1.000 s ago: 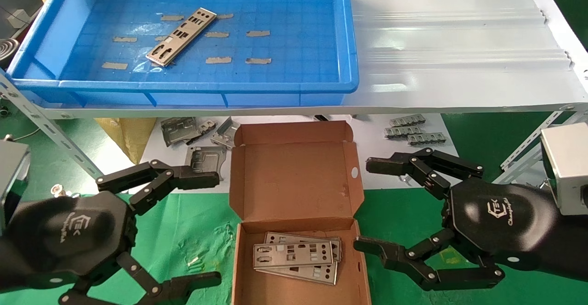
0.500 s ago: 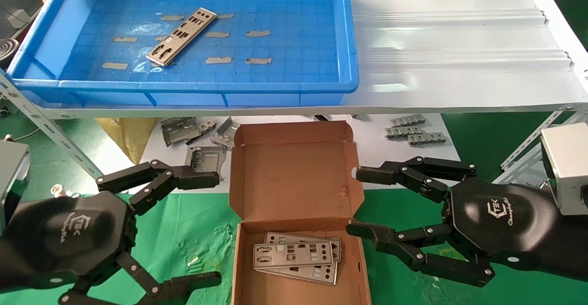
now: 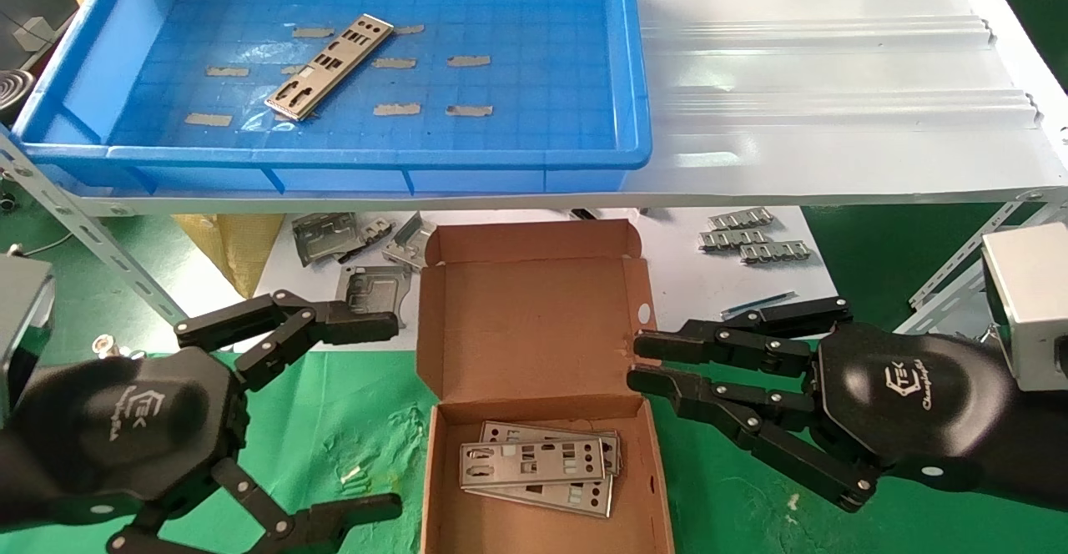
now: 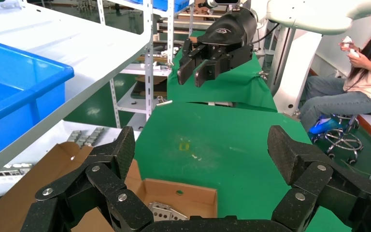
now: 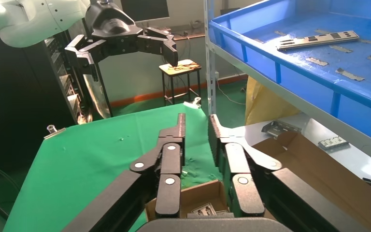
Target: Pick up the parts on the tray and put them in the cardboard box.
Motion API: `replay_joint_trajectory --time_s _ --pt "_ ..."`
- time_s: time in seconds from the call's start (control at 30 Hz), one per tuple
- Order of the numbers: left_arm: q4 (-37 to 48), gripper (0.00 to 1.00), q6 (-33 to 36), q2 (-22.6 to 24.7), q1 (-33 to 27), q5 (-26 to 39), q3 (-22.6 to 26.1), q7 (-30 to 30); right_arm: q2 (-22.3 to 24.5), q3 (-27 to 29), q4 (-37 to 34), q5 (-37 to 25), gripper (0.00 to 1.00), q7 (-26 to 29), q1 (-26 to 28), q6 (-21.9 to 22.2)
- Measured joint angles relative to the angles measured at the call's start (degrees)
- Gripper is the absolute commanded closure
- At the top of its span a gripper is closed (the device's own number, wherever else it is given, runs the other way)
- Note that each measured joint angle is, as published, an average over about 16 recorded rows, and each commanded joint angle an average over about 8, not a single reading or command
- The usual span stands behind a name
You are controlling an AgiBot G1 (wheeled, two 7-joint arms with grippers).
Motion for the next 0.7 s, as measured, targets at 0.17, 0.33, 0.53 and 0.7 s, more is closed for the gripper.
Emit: replay_joint_trajectory --time_s 0.17,0.33,0.53,0.7 --pt "0.0 0.00 0.0 0.0 0.0 0.0 0.0 0.0 0.0 0.0 0.0 0.0 1.00 0.0 0.0 0.0" --pt "0.0 0.00 -0.2 0.0 -0.3 0.2 0.0 -0.1 0.0 0.0 0.0 0.0 1.00 0.0 0.0 0.0" --pt "0.5 0.00 -1.6 0.4 -4.0 2.3 0.3 -1.2 0.0 0.0 0.0 0.0 1.00 0.0 0.0 0.0" --pt "3.0 0.00 -3.7 2.0 -10.8 6.4 1.6 -3.3 0.0 0.0 0.0 0.0 1.00 0.0 0.0 0.0"
